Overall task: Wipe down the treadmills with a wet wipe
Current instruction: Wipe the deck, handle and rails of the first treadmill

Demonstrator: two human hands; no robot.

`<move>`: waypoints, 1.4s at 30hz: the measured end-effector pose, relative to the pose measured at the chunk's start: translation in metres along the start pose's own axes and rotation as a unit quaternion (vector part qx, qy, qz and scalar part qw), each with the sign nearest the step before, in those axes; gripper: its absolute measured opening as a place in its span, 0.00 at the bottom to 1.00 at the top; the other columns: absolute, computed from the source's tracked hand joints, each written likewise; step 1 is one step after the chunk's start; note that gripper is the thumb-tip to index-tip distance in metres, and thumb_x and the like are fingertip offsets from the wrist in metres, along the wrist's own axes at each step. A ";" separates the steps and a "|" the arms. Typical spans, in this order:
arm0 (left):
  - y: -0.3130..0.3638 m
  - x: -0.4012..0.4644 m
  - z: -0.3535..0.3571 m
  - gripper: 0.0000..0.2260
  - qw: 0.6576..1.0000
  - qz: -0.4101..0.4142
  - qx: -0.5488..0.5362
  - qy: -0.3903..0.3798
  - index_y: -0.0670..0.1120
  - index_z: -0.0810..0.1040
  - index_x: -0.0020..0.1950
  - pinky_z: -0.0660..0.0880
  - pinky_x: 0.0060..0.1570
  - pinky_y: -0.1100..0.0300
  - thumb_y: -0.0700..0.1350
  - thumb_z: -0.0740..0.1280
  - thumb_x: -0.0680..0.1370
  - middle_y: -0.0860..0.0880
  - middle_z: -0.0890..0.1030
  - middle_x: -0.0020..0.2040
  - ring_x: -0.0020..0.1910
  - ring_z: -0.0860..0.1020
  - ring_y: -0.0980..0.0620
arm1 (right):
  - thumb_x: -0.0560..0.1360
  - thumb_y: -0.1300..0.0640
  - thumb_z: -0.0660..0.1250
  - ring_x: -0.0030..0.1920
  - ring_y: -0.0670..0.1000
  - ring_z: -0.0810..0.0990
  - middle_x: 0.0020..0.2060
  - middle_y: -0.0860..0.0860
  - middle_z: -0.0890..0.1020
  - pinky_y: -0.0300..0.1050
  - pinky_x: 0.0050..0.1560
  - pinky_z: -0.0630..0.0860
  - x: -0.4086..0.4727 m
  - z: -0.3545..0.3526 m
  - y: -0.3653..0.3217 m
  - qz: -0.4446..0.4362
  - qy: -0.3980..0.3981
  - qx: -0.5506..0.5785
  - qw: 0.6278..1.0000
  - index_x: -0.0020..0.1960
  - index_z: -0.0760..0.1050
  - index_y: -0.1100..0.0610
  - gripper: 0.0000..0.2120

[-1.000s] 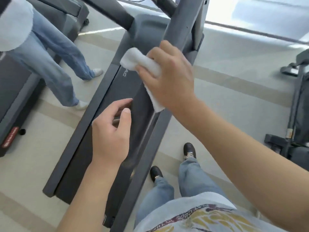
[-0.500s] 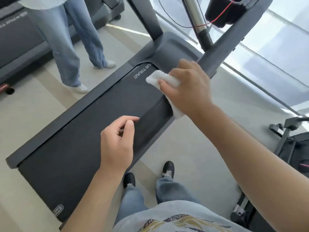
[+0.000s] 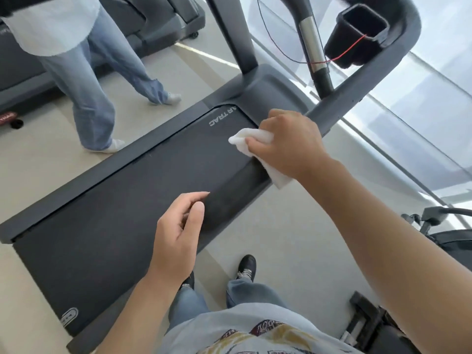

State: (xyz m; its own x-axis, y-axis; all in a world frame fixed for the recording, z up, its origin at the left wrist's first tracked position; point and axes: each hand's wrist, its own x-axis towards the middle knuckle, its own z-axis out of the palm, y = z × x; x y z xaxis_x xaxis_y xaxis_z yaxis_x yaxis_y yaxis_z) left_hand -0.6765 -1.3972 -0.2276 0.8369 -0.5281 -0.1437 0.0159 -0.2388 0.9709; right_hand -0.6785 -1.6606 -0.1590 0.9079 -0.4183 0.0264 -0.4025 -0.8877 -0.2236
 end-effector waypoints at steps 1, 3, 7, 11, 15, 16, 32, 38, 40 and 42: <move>-0.002 -0.003 -0.003 0.16 1.000 0.004 -0.005 -0.007 0.51 0.82 0.64 0.80 0.58 0.45 0.54 0.58 0.83 0.50 0.85 0.56 0.57 0.83 0.46 | 0.75 0.40 0.65 0.38 0.49 0.74 0.36 0.48 0.72 0.44 0.35 0.67 0.001 0.002 -0.009 -0.003 -0.019 -0.022 1.000 0.33 0.73 0.50 0.18; -0.008 -0.009 -0.008 0.16 0.999 0.004 -0.020 -0.027 0.51 0.80 0.66 0.80 0.60 0.49 0.54 0.61 0.82 0.50 0.84 0.59 0.61 0.82 0.45 | 0.74 0.40 0.64 0.40 0.51 0.77 0.37 0.49 0.75 0.46 0.36 0.72 -0.006 0.009 -0.041 -0.038 -0.073 -0.037 0.996 0.35 0.77 0.51 0.16; -0.016 -0.018 -0.020 0.16 0.999 0.008 -0.011 -0.032 0.55 0.79 0.65 0.77 0.58 0.64 0.57 0.68 0.78 0.53 0.84 0.57 0.59 0.82 0.50 | 0.76 0.37 0.61 0.38 0.51 0.77 0.37 0.47 0.77 0.44 0.32 0.66 -0.033 0.030 -0.106 -0.134 -0.123 -0.035 0.983 0.34 0.76 0.50 0.21; -0.027 -0.021 -0.025 0.18 0.999 0.028 -0.012 -0.018 0.53 0.79 0.66 0.75 0.57 0.67 0.49 0.74 0.77 0.53 0.84 0.59 0.62 0.81 0.49 | 0.76 0.38 0.62 0.37 0.51 0.76 0.37 0.48 0.76 0.47 0.35 0.72 -0.028 0.024 -0.096 -0.148 -0.154 -0.018 0.977 0.34 0.74 0.51 0.20; -0.035 -0.019 -0.027 0.19 1.000 0.017 -0.011 -0.014 0.52 0.81 0.64 0.77 0.57 0.65 0.54 0.75 0.74 0.54 0.84 0.59 0.62 0.81 0.50 | 0.74 0.39 0.64 0.37 0.50 0.76 0.35 0.50 0.76 0.46 0.35 0.71 -0.002 0.008 -0.046 -0.070 -0.120 -0.055 0.989 0.35 0.77 0.53 0.20; -0.036 -0.019 -0.028 0.19 1.000 0.007 -0.016 -0.014 0.53 0.81 0.64 0.77 0.56 0.65 0.55 0.76 0.74 0.55 0.84 0.58 0.61 0.81 0.51 | 0.75 0.39 0.65 0.36 0.50 0.76 0.35 0.50 0.75 0.45 0.34 0.68 0.002 0.005 -0.038 -0.052 -0.104 -0.060 0.991 0.35 0.77 0.53 0.20; -0.032 0.001 -0.050 0.33 0.994 -0.038 -0.045 -0.095 0.59 0.75 0.70 0.83 0.54 0.47 0.40 0.83 0.70 0.53 0.86 0.54 0.52 0.85 0.50 | 0.77 0.39 0.69 0.38 0.50 0.65 0.38 0.46 0.75 0.47 0.35 0.66 -0.069 0.044 -0.122 -0.346 -0.057 -0.075 0.933 0.42 0.81 0.50 0.15; -0.006 0.024 -0.033 0.10 0.994 0.021 -0.024 -0.107 0.53 0.81 0.64 0.76 0.52 0.67 0.52 0.69 0.83 0.59 0.84 0.54 0.57 0.82 0.57 | 0.77 0.37 0.65 0.34 0.49 0.69 0.34 0.46 0.69 0.43 0.36 0.64 -0.032 0.012 -0.049 -0.093 0.017 -0.003 0.996 0.36 0.76 0.51 0.20; -0.005 0.025 -0.024 0.09 0.994 0.018 -0.016 -0.104 0.52 0.82 0.63 0.75 0.55 0.66 0.49 0.64 0.87 0.58 0.84 0.56 0.59 0.81 0.57 | 0.77 0.37 0.64 0.35 0.49 0.71 0.35 0.49 0.70 0.44 0.36 0.64 -0.028 0.014 -0.041 -0.033 0.036 -0.014 0.999 0.36 0.76 0.53 0.21; -0.008 0.024 -0.022 0.10 0.996 0.002 -0.041 -0.085 0.51 0.82 0.62 0.76 0.57 0.61 0.48 0.62 0.87 0.55 0.85 0.55 0.57 0.82 0.56 | 0.77 0.38 0.66 0.38 0.51 0.73 0.34 0.48 0.70 0.45 0.35 0.68 -0.040 0.023 -0.059 -0.055 0.052 -0.008 0.997 0.35 0.75 0.53 0.21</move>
State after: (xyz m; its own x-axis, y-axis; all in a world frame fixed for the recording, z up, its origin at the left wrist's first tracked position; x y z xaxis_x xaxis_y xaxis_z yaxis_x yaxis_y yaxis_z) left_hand -0.6448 -1.3898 -0.2343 0.7324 -0.6608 -0.1640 0.0637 -0.1733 0.9828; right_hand -0.6886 -1.5867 -0.1695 0.9300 -0.3345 0.1520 -0.3029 -0.9322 -0.1982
